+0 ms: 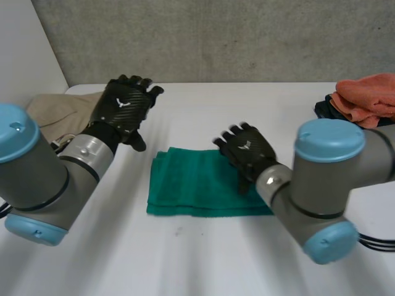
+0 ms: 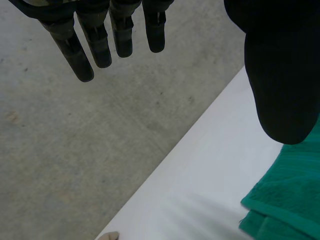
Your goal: Fold the laundry.
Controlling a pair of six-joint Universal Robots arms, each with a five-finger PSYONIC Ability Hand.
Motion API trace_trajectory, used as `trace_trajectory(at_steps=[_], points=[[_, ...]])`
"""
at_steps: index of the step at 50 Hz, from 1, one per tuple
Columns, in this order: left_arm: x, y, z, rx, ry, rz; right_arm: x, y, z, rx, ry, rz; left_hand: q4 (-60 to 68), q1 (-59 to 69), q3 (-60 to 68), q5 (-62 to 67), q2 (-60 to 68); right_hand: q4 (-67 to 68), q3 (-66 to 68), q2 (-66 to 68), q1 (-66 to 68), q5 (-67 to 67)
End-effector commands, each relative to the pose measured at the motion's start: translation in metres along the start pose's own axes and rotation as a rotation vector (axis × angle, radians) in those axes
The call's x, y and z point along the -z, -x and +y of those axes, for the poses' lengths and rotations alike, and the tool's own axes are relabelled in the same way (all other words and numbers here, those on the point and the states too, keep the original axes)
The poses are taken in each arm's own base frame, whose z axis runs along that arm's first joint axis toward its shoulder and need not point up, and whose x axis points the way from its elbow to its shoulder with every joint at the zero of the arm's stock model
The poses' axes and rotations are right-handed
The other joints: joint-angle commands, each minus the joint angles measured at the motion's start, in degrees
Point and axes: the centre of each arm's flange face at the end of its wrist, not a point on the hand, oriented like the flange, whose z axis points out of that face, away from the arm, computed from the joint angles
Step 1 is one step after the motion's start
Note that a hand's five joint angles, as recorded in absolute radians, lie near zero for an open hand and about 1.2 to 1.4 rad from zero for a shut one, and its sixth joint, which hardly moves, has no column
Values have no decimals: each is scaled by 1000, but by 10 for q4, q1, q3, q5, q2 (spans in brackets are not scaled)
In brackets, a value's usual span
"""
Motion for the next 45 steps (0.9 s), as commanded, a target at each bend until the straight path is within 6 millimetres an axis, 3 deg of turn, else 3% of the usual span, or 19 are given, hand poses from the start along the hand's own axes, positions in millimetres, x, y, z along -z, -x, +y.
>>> trace_trajectory(at_steps=[1,3,6,10,11,14,16,18,19,23,25,26,29,30,33,34,38,42,45], points=[[2,-23,4,6,11,59,7,-37,68,-3,252,87,-5,-5,-4,-4,-4,362,364,361,355,358],[2,-24,4,7,13,60,3,-50,72,63,239,151,-5,-5,-4,-4,-4,678,680,676,670,674],[2,-23,6,7,17,60,-3,-61,67,127,197,210,-5,-5,-4,-4,-4,679,682,678,672,675],[3,-21,5,7,18,54,-12,-56,38,207,60,246,-5,-5,-4,-4,-4,679,682,678,672,675],[3,-20,4,6,15,51,-14,-40,10,223,-48,229,-5,-5,-4,-4,-4,679,682,678,672,675],[4,-16,-1,0,7,41,-12,-11,-23,239,-183,175,-5,-5,-4,-4,-4,679,682,678,672,675],[5,-11,-5,-1,-1,27,-6,23,-45,253,-288,68,-5,-5,-4,-4,-4,679,682,678,672,675],[6,-4,-7,-2,-5,6,-3,45,-46,259,-326,-21,-5,-5,-4,-4,-4,679,682,678,672,675],[6,-1,-7,-3,-4,-2,1,69,-44,271,-363,-125,-6,-7,-6,-6,-6,679,682,678,672,675],[6,5,-3,9,13,-33,4,111,-28,279,-380,-329,-11,-12,-11,-11,-11,679,682,678,672,675],[5,8,-3,30,17,-53,4,119,-21,276,-362,-372,-11,-12,-11,-11,-11,679,682,678,672,675],[5,8,-2,39,19,-59,1,120,-19,267,-337,-384,-10,-10,-9,-9,-9,587,589,585,579,583],[2,14,-6,78,13,-96,-3,115,-22,229,-305,-373,-10,-10,-9,-9,-9,74,77,73,67,70],[1,15,-8,88,8,-104,-5,108,-26,178,-284,-338,-10,-10,-9,-9,-9,-21,-18,-22,-28,-25],[-4,17,-14,134,-11,-131,-12,87,-32,66,-244,-238,-10,-10,-9,-9,-9,-21,-18,-22,-28,-25],[-5,16,-16,146,-16,-132,-16,63,-34,-25,-215,-147,-10,-10,-9,-9,-9,-21,-18,-22,-28,-25],[-12,0,-22,208,-34,-92,-12,8,-42,-218,-187,11,-10,-10,-9,-9,-9,-21,-18,-22,-28,-25],[-12,-32,-28,255,-24,0,-3,-15,-43,-326,-134,16,-10,-10,-9,-9,-9,-21,-18,-22,-28,-25],[-12,-59,-23,269,35,75,-5,-20,-36,-369,-82,-6,-10,-10,-9,-9,-9,-21,-18,-22,-28,-25]])
